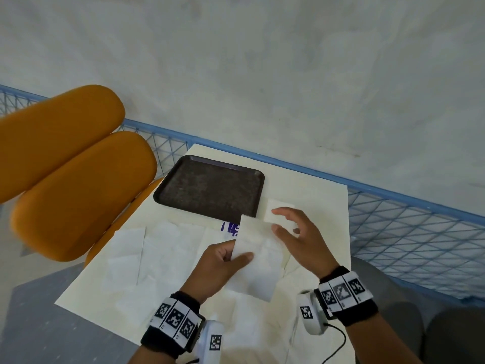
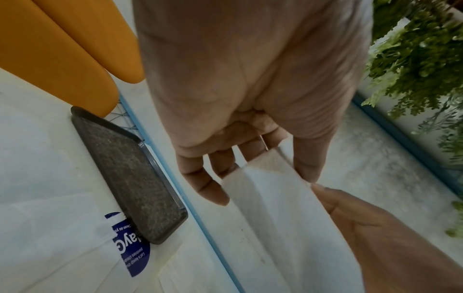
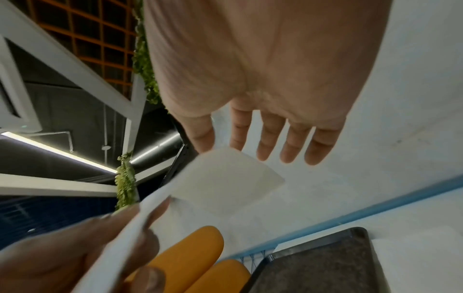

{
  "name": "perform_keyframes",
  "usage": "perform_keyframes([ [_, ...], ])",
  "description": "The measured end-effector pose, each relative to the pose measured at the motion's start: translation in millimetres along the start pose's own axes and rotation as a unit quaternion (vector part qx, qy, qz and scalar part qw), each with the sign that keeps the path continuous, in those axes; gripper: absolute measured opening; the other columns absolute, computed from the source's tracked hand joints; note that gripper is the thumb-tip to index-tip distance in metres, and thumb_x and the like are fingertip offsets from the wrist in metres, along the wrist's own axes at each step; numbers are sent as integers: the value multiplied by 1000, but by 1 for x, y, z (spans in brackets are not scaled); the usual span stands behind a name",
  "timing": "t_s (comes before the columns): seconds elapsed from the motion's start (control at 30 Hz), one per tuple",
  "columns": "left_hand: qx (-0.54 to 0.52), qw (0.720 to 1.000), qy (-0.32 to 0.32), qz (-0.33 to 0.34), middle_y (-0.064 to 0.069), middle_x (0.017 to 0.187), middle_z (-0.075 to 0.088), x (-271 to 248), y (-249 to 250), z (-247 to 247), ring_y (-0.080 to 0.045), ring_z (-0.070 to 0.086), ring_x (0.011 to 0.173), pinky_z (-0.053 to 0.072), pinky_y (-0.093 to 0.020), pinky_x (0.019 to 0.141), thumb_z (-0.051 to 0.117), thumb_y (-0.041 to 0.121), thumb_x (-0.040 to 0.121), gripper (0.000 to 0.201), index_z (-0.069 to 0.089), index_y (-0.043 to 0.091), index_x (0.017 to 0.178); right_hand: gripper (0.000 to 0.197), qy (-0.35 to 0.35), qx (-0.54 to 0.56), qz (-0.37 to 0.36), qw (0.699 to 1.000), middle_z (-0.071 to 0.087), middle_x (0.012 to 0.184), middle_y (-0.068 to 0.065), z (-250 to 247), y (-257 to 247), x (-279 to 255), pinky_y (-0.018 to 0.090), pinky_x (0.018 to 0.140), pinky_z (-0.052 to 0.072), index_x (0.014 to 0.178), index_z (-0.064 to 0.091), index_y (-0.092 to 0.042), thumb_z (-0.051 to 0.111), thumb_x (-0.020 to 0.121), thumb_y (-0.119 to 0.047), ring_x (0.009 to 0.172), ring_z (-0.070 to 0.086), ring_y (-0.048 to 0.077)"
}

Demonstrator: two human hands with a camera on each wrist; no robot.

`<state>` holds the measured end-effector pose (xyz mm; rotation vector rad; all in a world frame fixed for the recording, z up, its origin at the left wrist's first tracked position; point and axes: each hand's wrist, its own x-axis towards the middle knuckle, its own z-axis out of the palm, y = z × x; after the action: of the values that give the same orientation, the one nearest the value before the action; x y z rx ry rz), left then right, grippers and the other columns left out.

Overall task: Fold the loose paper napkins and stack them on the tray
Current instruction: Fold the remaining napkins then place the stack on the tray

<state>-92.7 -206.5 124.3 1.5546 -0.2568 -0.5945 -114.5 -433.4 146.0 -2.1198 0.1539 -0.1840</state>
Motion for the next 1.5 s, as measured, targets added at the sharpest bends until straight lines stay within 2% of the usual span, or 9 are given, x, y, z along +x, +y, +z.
perform_keyframes([
  [0.17,33,999,31,28,-7,93,75,2,4,4,-26,70,91,53,-28,72,65,30,96,17,77,18,97,51,-105,-56,-94,988,58,135,-25,6,-5,-20,14,106,38,133,60,-38,72,85,-54,127,49,-6],
  [0.47,23,997,47,48,0,92,75,-7,12,16,-14,70,89,54,-18,71,60,33,98,20,76,21,100,50,-143,-60,-96,983,65,130,-18,10,-3,-28,23,100,49,140,58,-30,61,95,-52,117,60,-4],
  [0.6,33,995,74,58,8,85,72,-7,12,16,-4,67,82,54,-19,68,62,31,97,15,74,25,91,38,-139,-60,-110,982,72,114,-15,6,-5,-27,20,87,52,128,67,-28,53,99,-50,103,66,1],
  [0.7,111,985,114,69,9,85,68,-3,8,13,-8,65,85,54,-17,68,66,35,94,7,69,29,93,43,-124,-73,-118,982,75,101,-9,3,-2,-25,33,80,54,114,72,-26,44,99,-55,92,68,9],
  [0.87,200,967,119,105,40,112,59,7,6,4,11,56,108,48,-7,80,74,42,87,35,57,49,117,43,-152,-52,-105,981,73,93,-10,-2,0,-24,22,73,53,102,75,-26,45,94,-56,88,67,6],
  [1.03,221,960,84,148,10,79,67,12,8,3,-12,61,78,53,-20,70,69,40,90,10,76,36,96,35,-156,-47,-101,981,74,101,-12,-2,2,-22,23,80,55,109,74,-26,53,95,-50,95,68,6],
  [1.13,242,955,71,158,5,80,69,14,8,7,-18,62,79,55,-26,75,69,42,90,10,75,40,97,17,-134,-39,-100,985,73,93,-13,3,1,-19,23,78,53,102,74,-23,62,97,-34,88,67,8],
  [1.33,200,968,106,104,14,87,76,18,9,4,-9,70,85,55,-17,73,73,29,90,7,78,34,90,14,-131,-4,-49,990,68,77,-13,-14,16,-18,17,71,47,81,66,-29,67,94,-24,73,62,5],
  [1.5,106,986,121,53,7,89,78,26,11,11,-9,72,86,57,-21,77,69,24,93,10,79,25,95,12,-107,216,43,970,72,88,6,-19,34,-22,30,75,53,105,67,-11,70,93,-10,82,67,17],
])
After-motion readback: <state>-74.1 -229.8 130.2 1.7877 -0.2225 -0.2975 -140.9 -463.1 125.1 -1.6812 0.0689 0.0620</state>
